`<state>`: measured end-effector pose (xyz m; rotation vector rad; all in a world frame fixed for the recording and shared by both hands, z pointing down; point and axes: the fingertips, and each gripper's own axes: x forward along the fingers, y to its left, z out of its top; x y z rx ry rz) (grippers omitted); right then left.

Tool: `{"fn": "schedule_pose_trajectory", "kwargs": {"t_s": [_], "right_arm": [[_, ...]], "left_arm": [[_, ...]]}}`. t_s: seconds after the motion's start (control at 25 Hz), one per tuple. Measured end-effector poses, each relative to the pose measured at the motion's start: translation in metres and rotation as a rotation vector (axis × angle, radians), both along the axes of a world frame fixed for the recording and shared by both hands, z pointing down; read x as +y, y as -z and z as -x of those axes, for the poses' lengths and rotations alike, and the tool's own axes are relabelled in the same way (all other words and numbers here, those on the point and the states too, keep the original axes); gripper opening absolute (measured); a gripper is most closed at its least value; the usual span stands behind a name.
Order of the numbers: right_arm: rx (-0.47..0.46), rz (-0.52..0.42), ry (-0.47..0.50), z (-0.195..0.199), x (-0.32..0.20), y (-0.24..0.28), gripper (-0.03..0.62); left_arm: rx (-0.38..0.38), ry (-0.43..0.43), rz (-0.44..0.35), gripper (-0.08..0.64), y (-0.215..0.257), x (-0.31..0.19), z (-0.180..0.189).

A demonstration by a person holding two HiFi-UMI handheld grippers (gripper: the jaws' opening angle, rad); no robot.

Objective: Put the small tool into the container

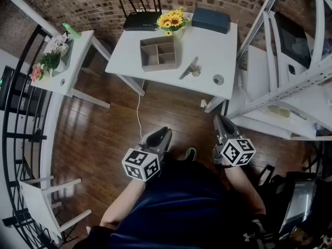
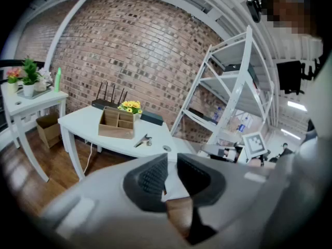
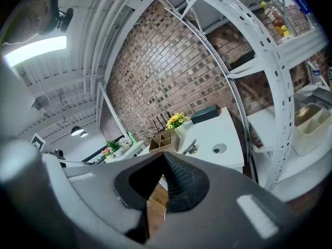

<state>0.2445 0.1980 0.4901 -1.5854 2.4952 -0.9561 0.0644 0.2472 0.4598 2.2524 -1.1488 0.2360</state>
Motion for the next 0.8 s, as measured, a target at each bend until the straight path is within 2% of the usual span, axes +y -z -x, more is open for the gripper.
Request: {"fn": "schedule_pose_trajectory", "kwargs": {"t_s": [0.2, 0.52, 0.64, 0.72, 0.8], "right_arm": [[0.128, 0.05, -0.004, 0.003, -0.018, -0.023, 0.011], [0.181, 0.12, -0.071, 0.02, -0.071, -0.037, 0.011], [0.209, 0.152, -0.114, 0.03, -0.098, -0.04, 0.012], [0.218, 0.171, -0.149, 0.037, -0.118, -0.039, 0.013], [0.219, 0.186, -0.178, 0.045, -0.137, -0.036, 0.034]], "left_arm": [[-0.042, 0.052, 0.001, 0.066, -0.006, -0.016, 0.026], [-0.028, 0.04, 0.017, 0.123, -0.023, -0.084, 0.06], [-0.018, 0.013, 0.017, 0.169, -0.028, -0.125, 0.078], [-0.011, -0.027, 0.005, 0.168, -0.029, -0.151, 0.086], [-0.005, -0.068, -0.011, 0.127, -0.027, -0.175, 0.095]]}}
